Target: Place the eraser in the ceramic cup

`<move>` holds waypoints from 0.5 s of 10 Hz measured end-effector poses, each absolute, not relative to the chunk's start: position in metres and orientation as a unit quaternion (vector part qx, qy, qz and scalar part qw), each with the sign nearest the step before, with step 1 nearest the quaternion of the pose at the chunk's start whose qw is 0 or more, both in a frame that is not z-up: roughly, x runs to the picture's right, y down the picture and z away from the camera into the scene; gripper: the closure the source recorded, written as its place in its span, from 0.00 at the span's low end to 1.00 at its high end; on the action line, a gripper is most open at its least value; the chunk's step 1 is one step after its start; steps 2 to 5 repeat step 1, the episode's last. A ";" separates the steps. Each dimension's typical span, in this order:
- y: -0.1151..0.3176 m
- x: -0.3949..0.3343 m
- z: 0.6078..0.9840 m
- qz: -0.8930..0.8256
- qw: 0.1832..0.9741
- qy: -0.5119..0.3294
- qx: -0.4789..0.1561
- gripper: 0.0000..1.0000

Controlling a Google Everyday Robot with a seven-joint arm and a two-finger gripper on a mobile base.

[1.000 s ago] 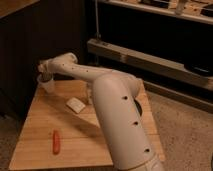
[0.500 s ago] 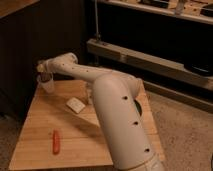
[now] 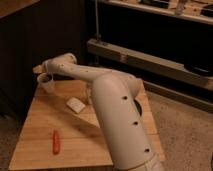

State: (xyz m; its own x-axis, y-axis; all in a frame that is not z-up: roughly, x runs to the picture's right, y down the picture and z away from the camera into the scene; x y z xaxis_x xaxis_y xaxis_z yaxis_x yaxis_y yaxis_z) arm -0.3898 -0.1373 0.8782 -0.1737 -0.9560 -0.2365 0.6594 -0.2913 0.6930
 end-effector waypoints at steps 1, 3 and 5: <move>-0.136 -0.392 0.876 -0.731 0.552 -0.225 0.330 0.40; -0.136 -0.392 0.876 -0.731 0.552 -0.225 0.330 0.40; -0.136 -0.392 0.876 -0.731 0.552 -0.225 0.330 0.40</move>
